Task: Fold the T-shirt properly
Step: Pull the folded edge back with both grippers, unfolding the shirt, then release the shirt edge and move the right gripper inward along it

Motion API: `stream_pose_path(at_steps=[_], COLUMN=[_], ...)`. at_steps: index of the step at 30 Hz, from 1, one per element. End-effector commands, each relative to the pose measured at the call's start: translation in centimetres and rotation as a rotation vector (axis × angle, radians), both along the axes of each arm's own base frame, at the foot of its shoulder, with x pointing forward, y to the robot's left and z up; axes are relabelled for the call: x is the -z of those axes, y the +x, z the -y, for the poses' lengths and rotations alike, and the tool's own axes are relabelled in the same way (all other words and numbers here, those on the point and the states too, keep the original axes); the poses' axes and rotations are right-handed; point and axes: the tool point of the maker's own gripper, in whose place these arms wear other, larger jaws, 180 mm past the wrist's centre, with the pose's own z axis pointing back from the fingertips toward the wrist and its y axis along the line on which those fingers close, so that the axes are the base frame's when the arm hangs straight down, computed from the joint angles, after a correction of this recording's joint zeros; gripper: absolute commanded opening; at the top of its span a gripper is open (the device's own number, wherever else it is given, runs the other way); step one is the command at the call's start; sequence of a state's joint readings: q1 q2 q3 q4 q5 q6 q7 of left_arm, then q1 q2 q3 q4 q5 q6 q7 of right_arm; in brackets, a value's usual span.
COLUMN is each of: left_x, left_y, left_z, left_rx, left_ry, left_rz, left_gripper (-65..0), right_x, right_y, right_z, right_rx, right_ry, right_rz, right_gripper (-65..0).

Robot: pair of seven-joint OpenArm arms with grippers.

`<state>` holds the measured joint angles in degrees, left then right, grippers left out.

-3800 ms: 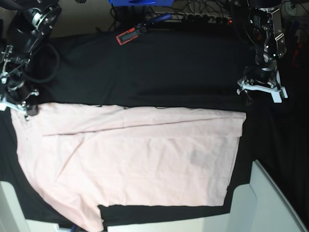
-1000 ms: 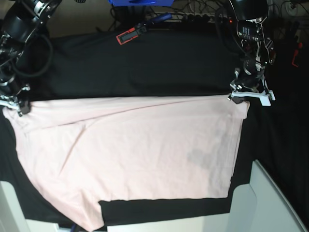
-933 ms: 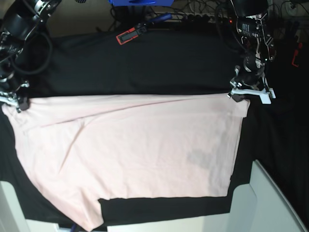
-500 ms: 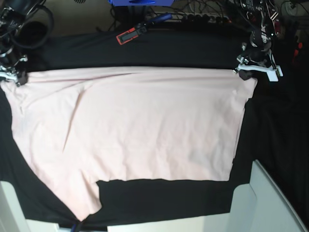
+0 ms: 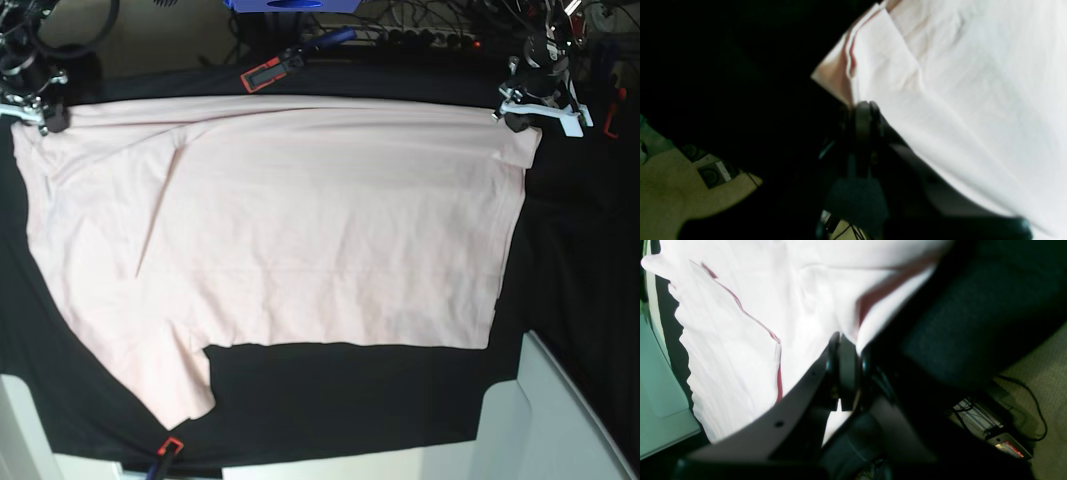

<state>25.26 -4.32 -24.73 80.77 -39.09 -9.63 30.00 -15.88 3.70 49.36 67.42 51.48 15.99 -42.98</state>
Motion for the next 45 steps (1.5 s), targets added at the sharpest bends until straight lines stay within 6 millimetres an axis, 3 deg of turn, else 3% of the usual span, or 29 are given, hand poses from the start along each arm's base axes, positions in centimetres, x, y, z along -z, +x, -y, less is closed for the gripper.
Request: stream_pose_path(at_steps=[1, 5, 11, 14, 17, 21, 27, 29, 31, 36, 40, 42, 45], left_x=[-1.6, -3.1, -5.1, -5.0, -5.5, -8.4, -14.3, -14.1, -12.6, -7.5, -6.0, -5.9, -6.1], left_y=[1.0, 1.7, 1.5, 1.2, 1.1, 2.3, 4.0, 4.3, 3.9, 2.2, 1.8, 1.7, 1.6], left_z=[-1.6, -1.6, -1.7, -1.8, -1.7, -1.5, 0.2, 0.9, 1.2, 1.5, 1.8, 1.7, 1.1], left_rx=[-0.013, 0.004, 0.028, 0.029, 0.035, 0.067, 0.126, 0.147, 0.150, 0.116, 0.097, 0.097, 0.090], left_ry=[0.063, 0.084, 0.122, 0.123, 0.132, 0.176, 0.247, 0.235, 0.207, 0.092, 0.065, 0.067, 0.078], left_rz=[0.051, 0.085, 0.111, 0.103, 0.111, 0.178, 0.304, 0.305, 0.267, 0.119, 0.092, 0.088, 0.087], left_gripper=[-65.0, -62.6, -33.3, -26.5, -26.5, -26.5, -26.5, -26.5, -26.5, -26.5, -27.4, -33.3, -47.2], right_x=[-1.4, -1.1, -3.6, -4.1, -4.8, -6.7, -11.2, -11.6, -11.6, -10.9, -9.9, -9.0, -7.7], right_y=[1.0, 0.9, 1.5, 0.7, -1.2, -4.8, -3.9, -2.6, -0.8, 2.7, 4.4, 4.6, 3.9], right_z=[2.0, 0.9, 0.8, 0.0, 1.1, 4.3, 6.4, 5.8, 4.9, 0.9, -2.6, -4.1, -6.2], right_rx=[0.022, -0.028, -0.083, -0.088, 0.002, 0.221, 0.150, 0.065, -0.075, -0.289, -0.428, -0.491, -0.476], right_ry=[-0.064, -0.011, -0.056, -0.068, -0.109, -0.196, -0.337, -0.343, -0.349, -0.325, -0.307, -0.315, -0.275], right_rz=[0.045, 0.015, 0.042, 0.043, 0.054, 0.050, 0.087, 0.093, 0.093, 0.114, 0.119, 0.090, 0.075], right_gripper=[-65.0, -62.7, -40.5, -29.5, -26.7, -28.9, -28.7, -28.7, -28.7, -29.0, -29.0, -29.2, -29.2])
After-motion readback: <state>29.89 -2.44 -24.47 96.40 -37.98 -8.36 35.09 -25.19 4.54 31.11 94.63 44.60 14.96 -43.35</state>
